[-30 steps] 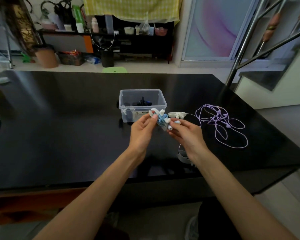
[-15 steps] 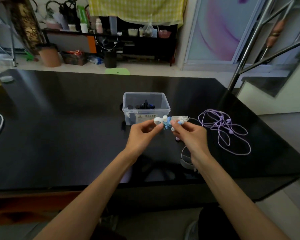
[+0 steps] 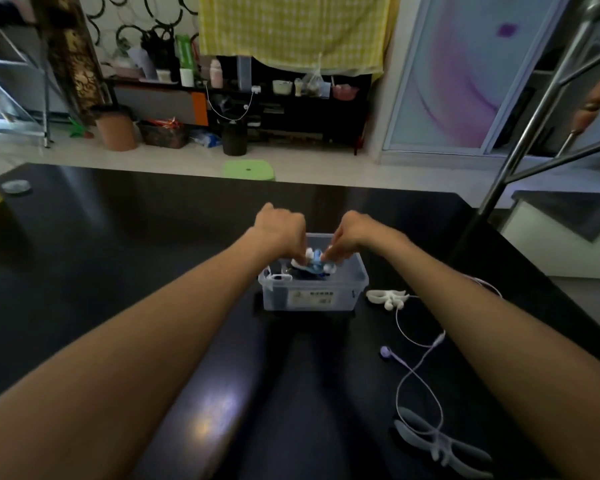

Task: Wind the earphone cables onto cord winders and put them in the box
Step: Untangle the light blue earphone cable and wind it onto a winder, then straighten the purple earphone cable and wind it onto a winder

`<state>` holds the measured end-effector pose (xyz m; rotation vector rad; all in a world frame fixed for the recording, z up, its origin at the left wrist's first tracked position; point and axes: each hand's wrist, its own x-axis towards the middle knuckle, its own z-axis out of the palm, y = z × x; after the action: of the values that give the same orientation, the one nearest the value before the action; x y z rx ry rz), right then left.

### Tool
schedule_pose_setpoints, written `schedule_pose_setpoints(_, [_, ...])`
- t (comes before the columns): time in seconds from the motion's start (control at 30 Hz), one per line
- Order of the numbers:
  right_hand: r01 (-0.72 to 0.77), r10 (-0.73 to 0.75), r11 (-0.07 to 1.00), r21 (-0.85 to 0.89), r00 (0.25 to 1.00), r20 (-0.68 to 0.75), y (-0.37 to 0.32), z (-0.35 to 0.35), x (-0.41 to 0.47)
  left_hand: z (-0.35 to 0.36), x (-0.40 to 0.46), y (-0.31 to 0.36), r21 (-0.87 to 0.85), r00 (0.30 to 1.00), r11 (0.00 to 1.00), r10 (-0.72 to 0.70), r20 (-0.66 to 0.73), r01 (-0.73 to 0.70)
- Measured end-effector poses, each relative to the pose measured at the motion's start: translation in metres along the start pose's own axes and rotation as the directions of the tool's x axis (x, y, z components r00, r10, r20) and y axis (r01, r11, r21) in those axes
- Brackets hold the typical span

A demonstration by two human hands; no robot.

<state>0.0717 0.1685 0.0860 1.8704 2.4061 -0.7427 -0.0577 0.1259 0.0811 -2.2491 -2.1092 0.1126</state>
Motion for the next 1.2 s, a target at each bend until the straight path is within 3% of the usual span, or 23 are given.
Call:
schedule_pose_setpoints(0.1, [-0.003, 0.018, 0.982, -0.191, 0.997, 0.08, -0.003, 0.005, 0.017, 0.017, 0.012, 0.001, -0.018, 0.996, 0.999, 0.035, 0.088, -0.034])
schedule_pose_setpoints(0.3, [0.063, -0.017, 0.916, -0.397, 0.993, 0.119, -0.003, 0.021, 0.019, 0.04, 0.025, 0.01, 0.153, 0.986, 0.982, 0.091, 0.14, -0.112])
schedule_pose_setpoints(0.57, [0.118, -0.078, 0.858, -0.499, 0.992, 0.1, 0.005, 0.031, 0.018, 0.04, 0.026, 0.017, 0.205, 0.968, 0.968, 0.098, 0.231, -0.147])
schedule_pose_setpoints(0.73, [0.126, -0.091, 0.916, -0.38, 0.99, 0.109, 0.011, 0.016, 0.007, 0.017, 0.015, 0.006, 0.039, 0.982, 0.999, 0.025, 0.188, -0.033])
schedule_pose_setpoints(0.97, [0.193, -0.203, 0.932, -0.307, 0.979, -0.002, 0.033, -0.018, -0.047, -0.015, -0.019, 0.009, -0.143, 0.987, 0.988, -0.039, 0.159, 0.062])
schedule_pose_setpoints(1.1, [0.177, -0.181, 0.961, -0.213, 0.984, 0.002, 0.057, -0.015, -0.092, -0.013, -0.046, 0.034, -0.315, 0.99, 0.949, 0.016, 0.137, 0.028])
schedule_pose_setpoints(1.2, [0.103, -0.093, 0.988, -0.115, 0.992, 0.088, 0.078, 0.002, -0.121, 0.005, -0.067, 0.062, -0.413, 0.981, 0.91, 0.11, 0.16, -0.035])
